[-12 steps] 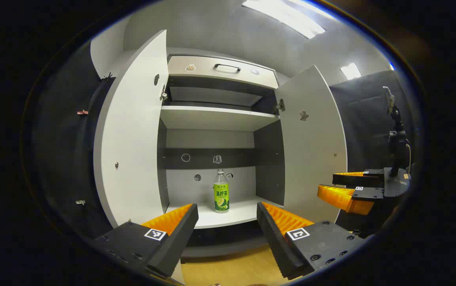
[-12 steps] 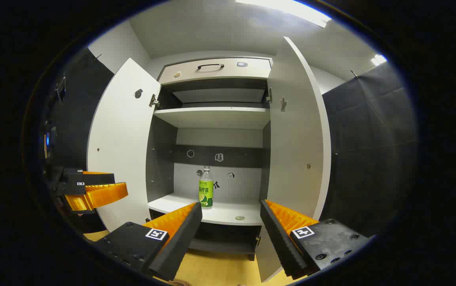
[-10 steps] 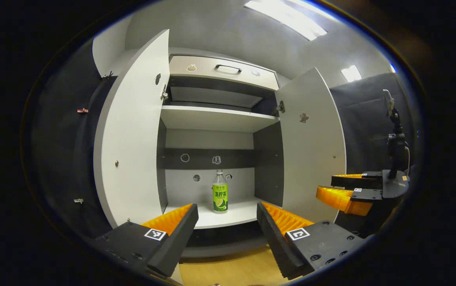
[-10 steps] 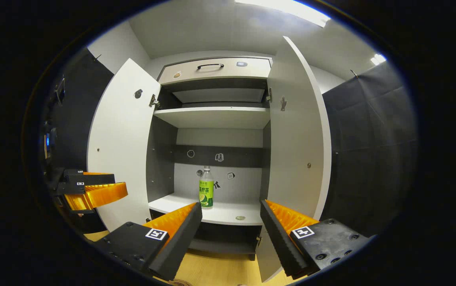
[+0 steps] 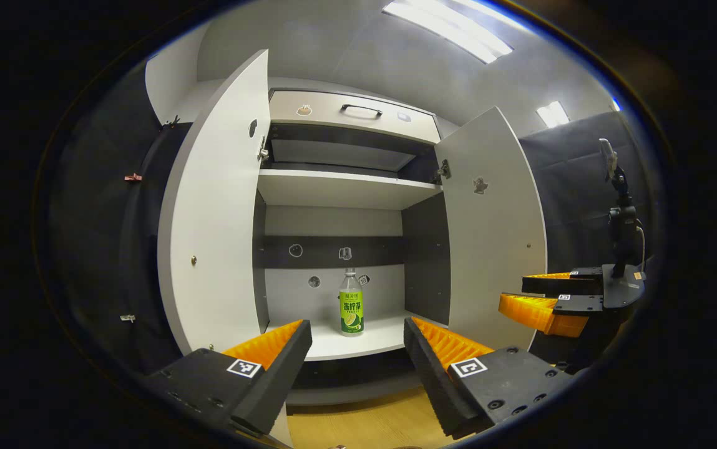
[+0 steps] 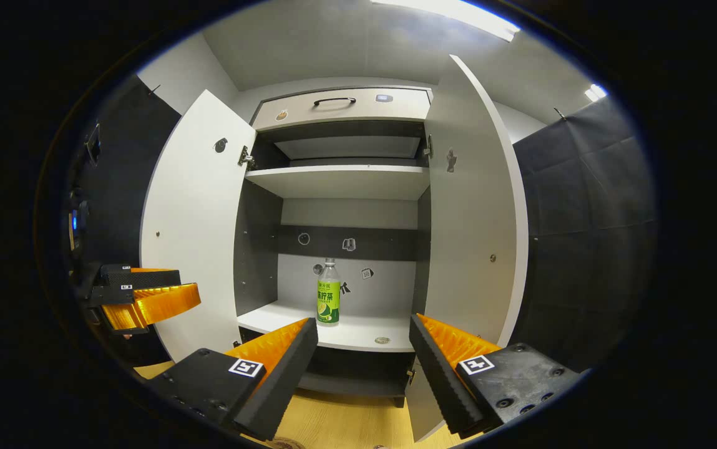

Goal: Grasp the bottle in the cabinet with the left hand and place it on the coaster, then close the right door with the right hand and the left door with the left hand.

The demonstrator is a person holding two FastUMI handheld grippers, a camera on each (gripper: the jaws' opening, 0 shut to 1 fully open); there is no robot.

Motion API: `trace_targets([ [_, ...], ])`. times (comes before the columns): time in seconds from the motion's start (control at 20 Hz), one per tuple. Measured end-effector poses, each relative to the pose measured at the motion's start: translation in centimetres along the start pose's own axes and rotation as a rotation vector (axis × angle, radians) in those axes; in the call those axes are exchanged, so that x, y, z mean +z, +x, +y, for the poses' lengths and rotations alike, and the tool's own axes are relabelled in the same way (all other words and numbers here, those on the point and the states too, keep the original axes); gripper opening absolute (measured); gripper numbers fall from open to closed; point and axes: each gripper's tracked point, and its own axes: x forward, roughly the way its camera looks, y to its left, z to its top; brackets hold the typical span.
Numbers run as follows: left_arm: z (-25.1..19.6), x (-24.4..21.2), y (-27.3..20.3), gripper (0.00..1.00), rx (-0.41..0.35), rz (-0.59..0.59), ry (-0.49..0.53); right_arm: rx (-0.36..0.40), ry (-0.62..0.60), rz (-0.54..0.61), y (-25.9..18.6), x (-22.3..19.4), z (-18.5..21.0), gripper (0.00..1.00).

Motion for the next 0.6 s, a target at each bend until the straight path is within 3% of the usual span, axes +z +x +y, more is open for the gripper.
trace_targets([
  [0.6, 0.7, -0.5, 0.6, 0.95, -0.04, 0.005, 0.017, -0.076, -0.018, 0.004, -1.1, 0.1, 0.7, 0.98],
])
